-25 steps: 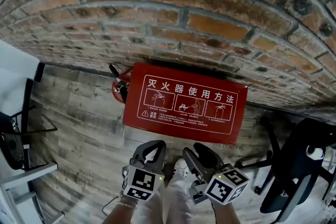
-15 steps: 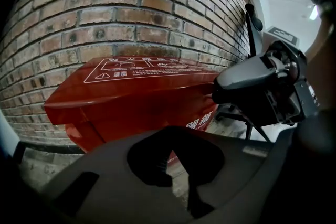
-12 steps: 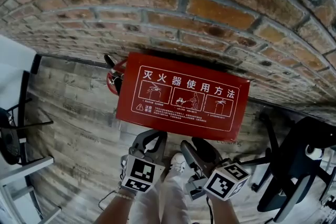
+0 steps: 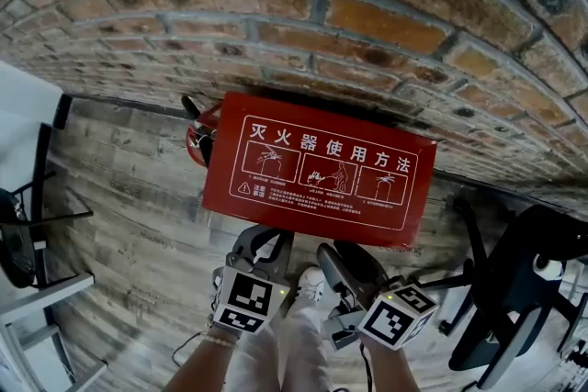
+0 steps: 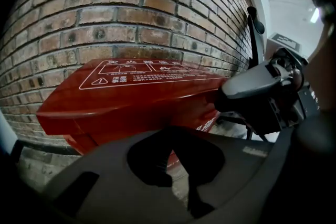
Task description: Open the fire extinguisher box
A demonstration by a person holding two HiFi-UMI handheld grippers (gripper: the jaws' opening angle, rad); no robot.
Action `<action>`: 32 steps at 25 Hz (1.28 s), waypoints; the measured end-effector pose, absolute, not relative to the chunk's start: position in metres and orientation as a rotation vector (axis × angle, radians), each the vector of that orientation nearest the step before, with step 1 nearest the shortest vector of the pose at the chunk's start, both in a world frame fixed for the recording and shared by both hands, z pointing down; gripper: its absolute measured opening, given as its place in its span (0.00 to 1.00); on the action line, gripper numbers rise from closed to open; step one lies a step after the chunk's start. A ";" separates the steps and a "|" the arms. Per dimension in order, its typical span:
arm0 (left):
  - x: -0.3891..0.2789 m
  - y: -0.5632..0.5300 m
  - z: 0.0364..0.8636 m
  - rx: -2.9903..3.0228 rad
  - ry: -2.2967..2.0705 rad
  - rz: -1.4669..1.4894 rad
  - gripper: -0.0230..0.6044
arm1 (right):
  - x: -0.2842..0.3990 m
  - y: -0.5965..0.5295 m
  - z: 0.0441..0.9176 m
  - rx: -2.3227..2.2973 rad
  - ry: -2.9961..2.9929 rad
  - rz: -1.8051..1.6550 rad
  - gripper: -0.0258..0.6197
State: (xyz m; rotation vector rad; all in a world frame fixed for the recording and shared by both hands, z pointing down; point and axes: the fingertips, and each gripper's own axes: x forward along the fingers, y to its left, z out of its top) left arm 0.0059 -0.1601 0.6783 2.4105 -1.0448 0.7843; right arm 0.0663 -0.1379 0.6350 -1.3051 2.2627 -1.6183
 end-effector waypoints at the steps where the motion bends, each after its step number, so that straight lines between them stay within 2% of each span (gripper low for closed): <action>1: 0.007 -0.160 0.678 2.412 -1.042 0.785 0.03 | 0.068 -0.138 0.634 -1.311 2.255 -1.612 0.31; 3: 0.007 -0.160 0.678 2.413 -1.040 0.787 0.03 | 0.069 -0.138 0.630 -1.315 2.248 -1.592 0.27; 19: 0.005 -0.149 0.681 2.397 -1.012 0.818 0.03 | 0.072 -0.140 0.591 -1.311 2.316 -1.504 0.26; 28: 0.004 -0.150 0.679 2.389 -1.019 0.829 0.03 | 0.077 -0.151 0.557 -1.357 2.408 -1.370 0.19; 32: 0.003 -0.148 0.679 2.380 -1.010 0.830 0.03 | 0.079 -0.160 0.536 -1.378 2.448 -1.290 0.19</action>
